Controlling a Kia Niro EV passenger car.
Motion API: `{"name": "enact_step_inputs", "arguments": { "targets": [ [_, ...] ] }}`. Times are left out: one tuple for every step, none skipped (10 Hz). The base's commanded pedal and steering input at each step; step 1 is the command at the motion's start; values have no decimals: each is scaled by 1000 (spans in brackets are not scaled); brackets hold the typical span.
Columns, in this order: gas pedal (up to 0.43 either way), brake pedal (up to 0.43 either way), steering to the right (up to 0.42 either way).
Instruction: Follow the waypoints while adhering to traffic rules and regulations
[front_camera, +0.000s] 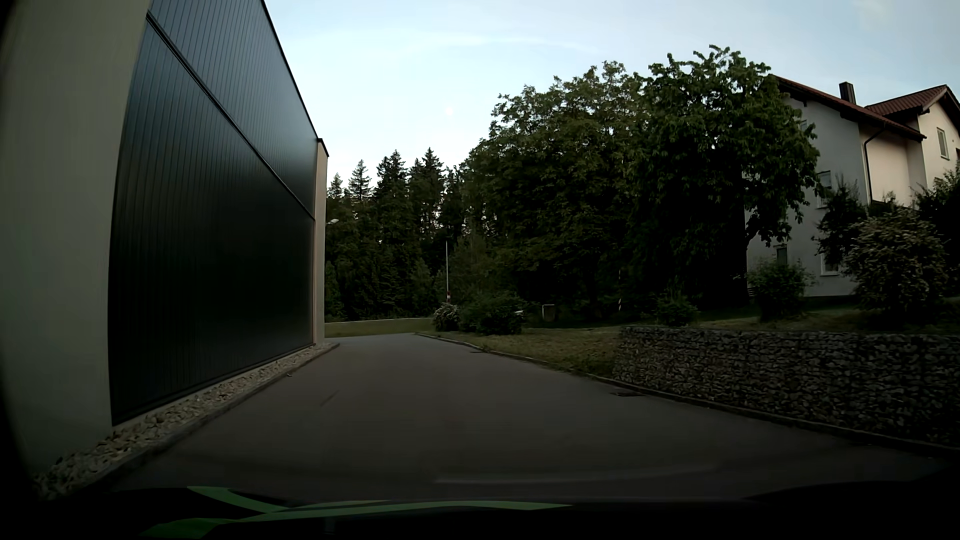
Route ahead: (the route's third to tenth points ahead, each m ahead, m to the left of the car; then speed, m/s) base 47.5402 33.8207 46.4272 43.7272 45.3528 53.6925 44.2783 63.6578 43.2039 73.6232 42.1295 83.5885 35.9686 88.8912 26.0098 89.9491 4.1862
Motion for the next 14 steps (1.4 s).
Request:
{"name": "enact_step_inputs", "arguments": {
  "targets": [
    [47, 0, -87],
    [47, 0, -87],
    [47, 0, -87],
    [47, 0, -88],
    [47, 0, -89],
    [47, 0, -89],
    [47, 0, -89],
    [47, 0, -89],
    [47, 0, -89],
    [47, 0, -89],
    [47, 0, -88],
    [47, 0, -89],
    [47, 0, -89],
    [47, 0, -87]
  ]
}}
